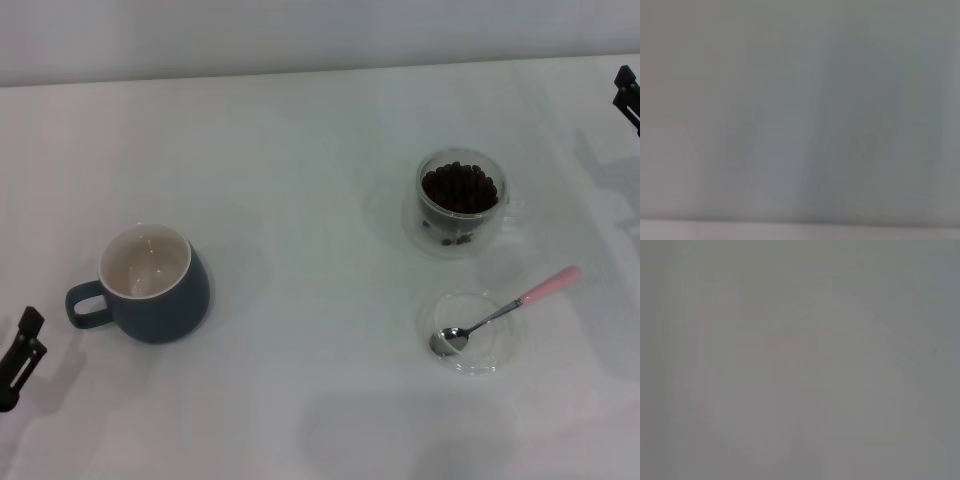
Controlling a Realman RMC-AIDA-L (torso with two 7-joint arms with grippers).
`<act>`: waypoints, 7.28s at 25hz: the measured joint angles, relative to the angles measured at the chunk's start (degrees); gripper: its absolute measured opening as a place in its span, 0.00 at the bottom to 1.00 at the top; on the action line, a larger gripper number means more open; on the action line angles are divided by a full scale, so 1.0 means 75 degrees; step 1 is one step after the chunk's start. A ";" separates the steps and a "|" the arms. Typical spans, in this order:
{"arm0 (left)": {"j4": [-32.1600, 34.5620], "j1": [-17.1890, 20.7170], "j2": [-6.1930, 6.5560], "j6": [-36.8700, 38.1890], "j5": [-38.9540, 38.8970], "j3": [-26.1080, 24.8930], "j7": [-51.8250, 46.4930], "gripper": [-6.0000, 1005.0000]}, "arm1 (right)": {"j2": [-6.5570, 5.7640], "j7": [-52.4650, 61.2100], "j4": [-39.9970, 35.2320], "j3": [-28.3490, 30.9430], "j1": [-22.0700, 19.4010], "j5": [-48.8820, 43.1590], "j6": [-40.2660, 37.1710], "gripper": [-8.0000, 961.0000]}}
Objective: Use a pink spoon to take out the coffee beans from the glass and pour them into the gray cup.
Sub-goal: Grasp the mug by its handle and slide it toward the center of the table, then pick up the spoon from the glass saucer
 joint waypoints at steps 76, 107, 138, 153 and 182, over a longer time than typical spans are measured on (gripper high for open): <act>-0.0407 -0.0878 -0.0033 0.2140 0.0096 0.0137 -0.0165 0.27 | 0.0012 0.0010 0.0064 -0.0037 -0.0033 -0.0029 0.0085 0.88; -0.0660 -0.2379 -0.0023 0.3407 0.0661 0.0647 -0.0141 0.13 | 0.0039 0.0010 0.0076 -0.0037 0.0170 -0.0024 0.0069 0.88; -0.1195 -0.3317 -0.0029 0.4203 0.0668 0.1920 -0.0220 0.12 | 0.0071 0.0010 0.0170 -0.0037 0.0240 -0.0041 0.0102 0.87; -0.1205 -0.3221 -0.0020 0.4129 0.0661 0.1893 -0.0191 0.34 | 0.0071 0.0010 0.0169 -0.0037 0.0238 -0.0040 0.0113 0.86; -0.0781 -0.2120 0.0062 0.3092 0.0567 0.0327 0.0047 0.42 | -0.0323 0.7375 -0.2512 -0.2899 -0.1910 -0.0822 0.0159 0.86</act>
